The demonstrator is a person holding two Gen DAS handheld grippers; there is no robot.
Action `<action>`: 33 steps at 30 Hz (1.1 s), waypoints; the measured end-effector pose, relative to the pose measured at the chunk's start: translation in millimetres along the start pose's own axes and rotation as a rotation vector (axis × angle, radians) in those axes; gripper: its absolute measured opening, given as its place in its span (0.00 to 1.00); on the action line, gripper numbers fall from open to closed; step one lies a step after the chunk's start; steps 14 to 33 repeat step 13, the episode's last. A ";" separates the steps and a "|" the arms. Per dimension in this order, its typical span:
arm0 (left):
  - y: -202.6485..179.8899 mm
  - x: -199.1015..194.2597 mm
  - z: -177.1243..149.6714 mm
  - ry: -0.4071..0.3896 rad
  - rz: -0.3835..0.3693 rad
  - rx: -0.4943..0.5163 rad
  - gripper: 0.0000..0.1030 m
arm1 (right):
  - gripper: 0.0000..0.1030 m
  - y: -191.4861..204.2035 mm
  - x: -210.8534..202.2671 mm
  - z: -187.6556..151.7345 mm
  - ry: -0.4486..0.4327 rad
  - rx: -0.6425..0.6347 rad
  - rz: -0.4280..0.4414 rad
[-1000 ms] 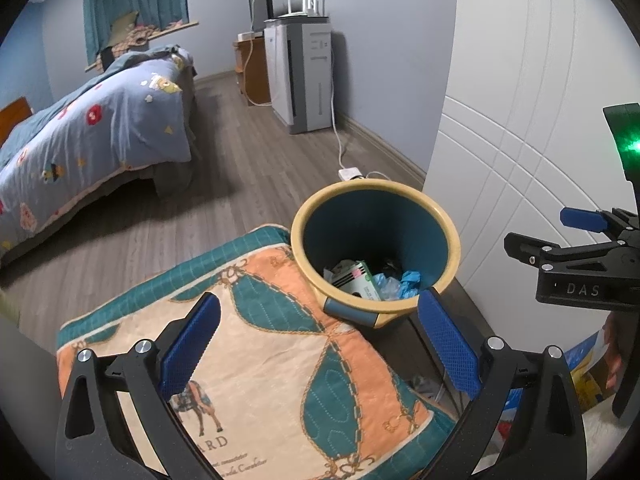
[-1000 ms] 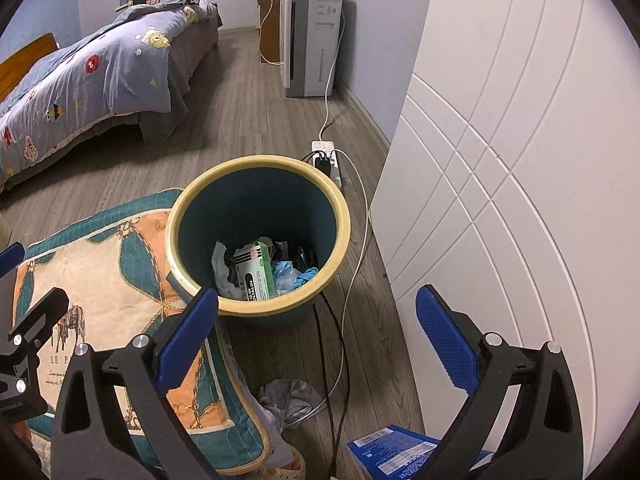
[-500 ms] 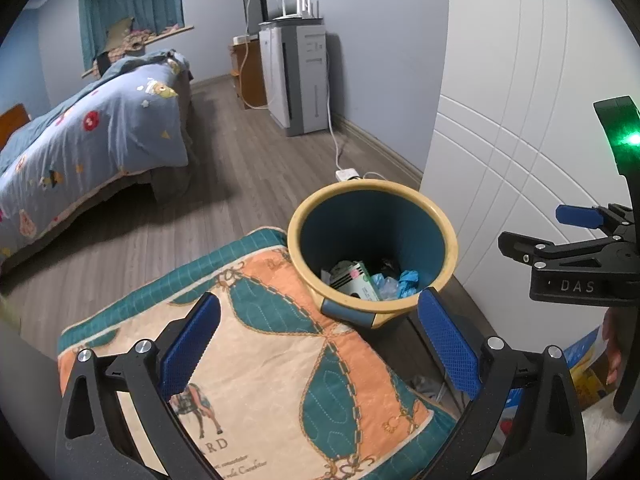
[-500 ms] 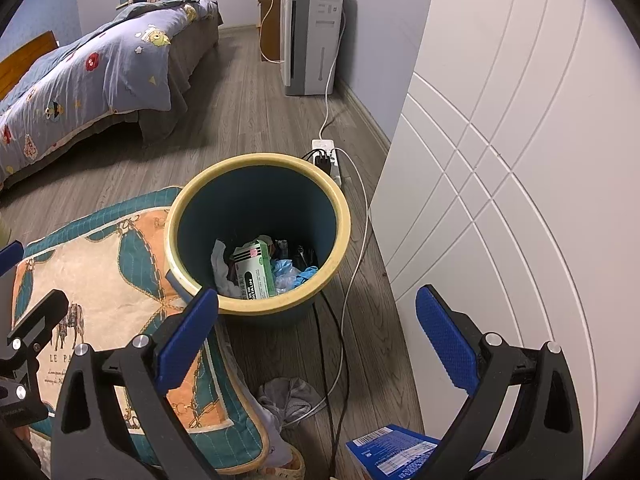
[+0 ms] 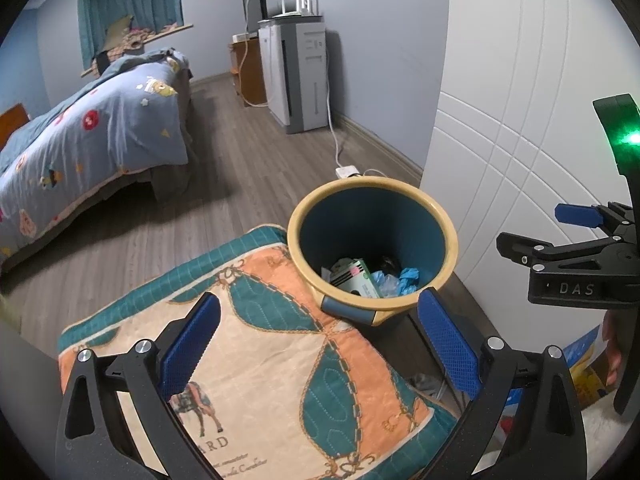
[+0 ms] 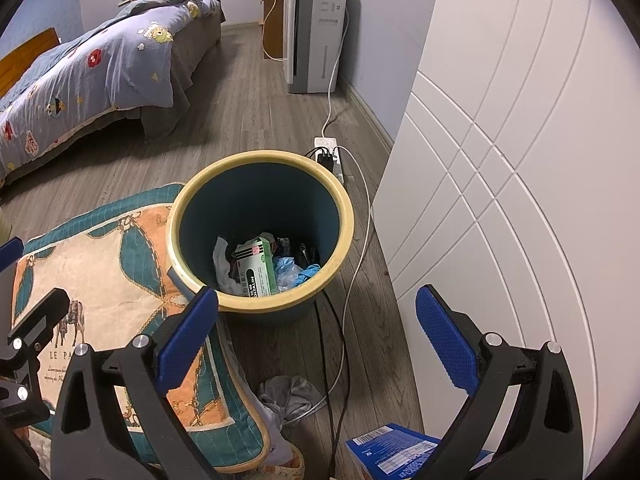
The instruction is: Collect trash
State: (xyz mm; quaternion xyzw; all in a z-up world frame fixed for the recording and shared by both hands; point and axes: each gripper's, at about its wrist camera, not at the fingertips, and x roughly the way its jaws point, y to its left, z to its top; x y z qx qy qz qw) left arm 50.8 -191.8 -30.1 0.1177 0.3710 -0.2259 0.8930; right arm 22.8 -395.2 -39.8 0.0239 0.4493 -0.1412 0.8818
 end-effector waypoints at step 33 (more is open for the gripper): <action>5.1 -2.5 1.0 0.006 0.028 -0.011 0.95 | 0.94 0.9 -4.2 3.4 0.033 0.071 0.013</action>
